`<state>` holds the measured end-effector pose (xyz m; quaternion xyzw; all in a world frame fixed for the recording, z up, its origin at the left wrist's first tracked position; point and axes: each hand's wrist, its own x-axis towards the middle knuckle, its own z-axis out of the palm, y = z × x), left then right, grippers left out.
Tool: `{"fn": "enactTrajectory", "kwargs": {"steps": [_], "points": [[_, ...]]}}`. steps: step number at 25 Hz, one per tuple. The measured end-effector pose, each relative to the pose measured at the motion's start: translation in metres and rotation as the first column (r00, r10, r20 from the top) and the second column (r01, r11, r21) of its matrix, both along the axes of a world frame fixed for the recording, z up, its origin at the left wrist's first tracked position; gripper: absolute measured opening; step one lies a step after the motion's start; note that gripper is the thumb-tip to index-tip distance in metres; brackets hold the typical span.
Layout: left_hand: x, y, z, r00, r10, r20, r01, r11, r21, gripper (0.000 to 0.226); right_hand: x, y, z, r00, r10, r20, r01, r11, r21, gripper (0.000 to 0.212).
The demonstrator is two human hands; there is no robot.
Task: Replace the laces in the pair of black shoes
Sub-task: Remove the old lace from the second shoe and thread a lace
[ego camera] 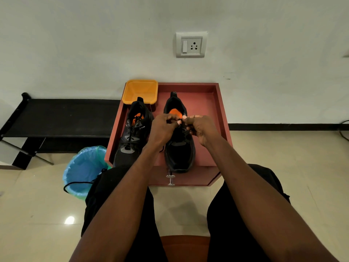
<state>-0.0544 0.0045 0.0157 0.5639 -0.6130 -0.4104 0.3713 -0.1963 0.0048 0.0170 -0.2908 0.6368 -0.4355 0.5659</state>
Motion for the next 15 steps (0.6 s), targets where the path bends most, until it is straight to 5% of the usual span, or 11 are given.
{"fn": "enactTrajectory", "kwargs": {"steps": [4,11,15], "points": [[-0.005,-0.004,-0.005,0.998,0.032,0.059,-0.027,0.995,-0.092,0.006,0.004,-0.003,-0.002,0.999,-0.021,0.025,0.021,0.999,0.03,0.013],[-0.009,-0.014,-0.03,0.87,0.103,0.483,-0.068,0.994,-0.089,0.017,0.003,-0.007,-0.011,0.974,-0.163,-0.16,0.175,0.983,0.063,0.015],[-0.012,-0.019,-0.037,0.921,0.035,0.389,-0.077,0.993,0.093,0.014,0.003,-0.005,-0.021,0.97,-0.052,-0.239,0.093,0.982,0.165,0.02]]}}
